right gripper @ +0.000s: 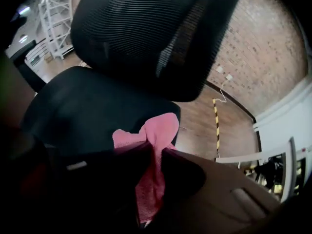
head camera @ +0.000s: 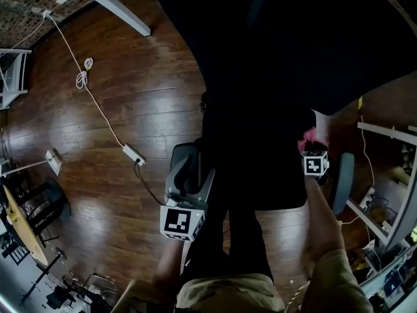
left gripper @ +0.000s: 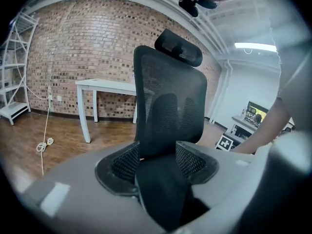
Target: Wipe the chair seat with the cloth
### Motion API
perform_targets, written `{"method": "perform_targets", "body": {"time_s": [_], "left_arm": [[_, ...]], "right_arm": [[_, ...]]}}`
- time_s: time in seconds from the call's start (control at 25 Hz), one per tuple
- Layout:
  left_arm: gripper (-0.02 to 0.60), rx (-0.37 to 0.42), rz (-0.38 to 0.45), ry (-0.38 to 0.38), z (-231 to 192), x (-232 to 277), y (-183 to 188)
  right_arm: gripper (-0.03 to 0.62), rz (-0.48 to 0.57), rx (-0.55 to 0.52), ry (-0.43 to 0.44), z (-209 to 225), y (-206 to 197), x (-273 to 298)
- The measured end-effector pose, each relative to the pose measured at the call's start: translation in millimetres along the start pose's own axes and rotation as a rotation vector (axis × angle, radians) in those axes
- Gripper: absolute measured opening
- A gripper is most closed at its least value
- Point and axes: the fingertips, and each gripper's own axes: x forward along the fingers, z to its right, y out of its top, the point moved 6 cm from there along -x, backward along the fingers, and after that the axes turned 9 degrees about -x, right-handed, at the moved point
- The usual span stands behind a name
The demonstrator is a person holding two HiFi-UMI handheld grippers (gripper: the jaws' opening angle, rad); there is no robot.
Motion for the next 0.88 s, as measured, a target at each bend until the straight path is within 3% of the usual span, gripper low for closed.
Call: {"method": "perform_targets", "body": {"time_s": [0.08,0.16,0.28,0.4,0.52,0.6,0.68,0.88], "left_arm": [[0.222,-0.014,-0.007,-0.003,4.2,2.8,-5.6],[0.222,-0.014,-0.009,-0.002,7.1,3.5,-7.1],[0.222,-0.003,-0.012,0.023,5.4,-1.7,1.0],[0.211,0.0,-0.01,0.054,2.9,-11.1,5.3],[0.204,0.009,-0.011,0.079,1.4,-25.2,13.9],[0.204,0.016,-0.01,0.098,-2.7,-32.7,16.0],[0.204,0.008,-0.014,0.103,-1.7,-33.4,12.9],[0.206,-0.013,-0.018,0.056,24.6,-28.7,1.4]], "right_arm": [[0.078,0.002,0.082,0.015,1.6,-2.8,-2.5],[0.078,0.074,0.129,0.092,-24.2,12.0,-4.7],[0.078,0.258,0.114,0.351,-122.7,67.4,-10.1],[0.078,0.442,-0.071,0.624,-244.3,139.5,-35.6],[0.079,0.45,-0.317,0.784,-335.9,176.3,-59.2],[0.08,0.427,-0.39,0.788,-355.9,180.8,-58.7],[0.08,0.433,-0.415,0.747,-340.4,173.3,-49.7],[0.079,0.259,-0.403,0.485,-215.5,90.4,-10.1]]}}
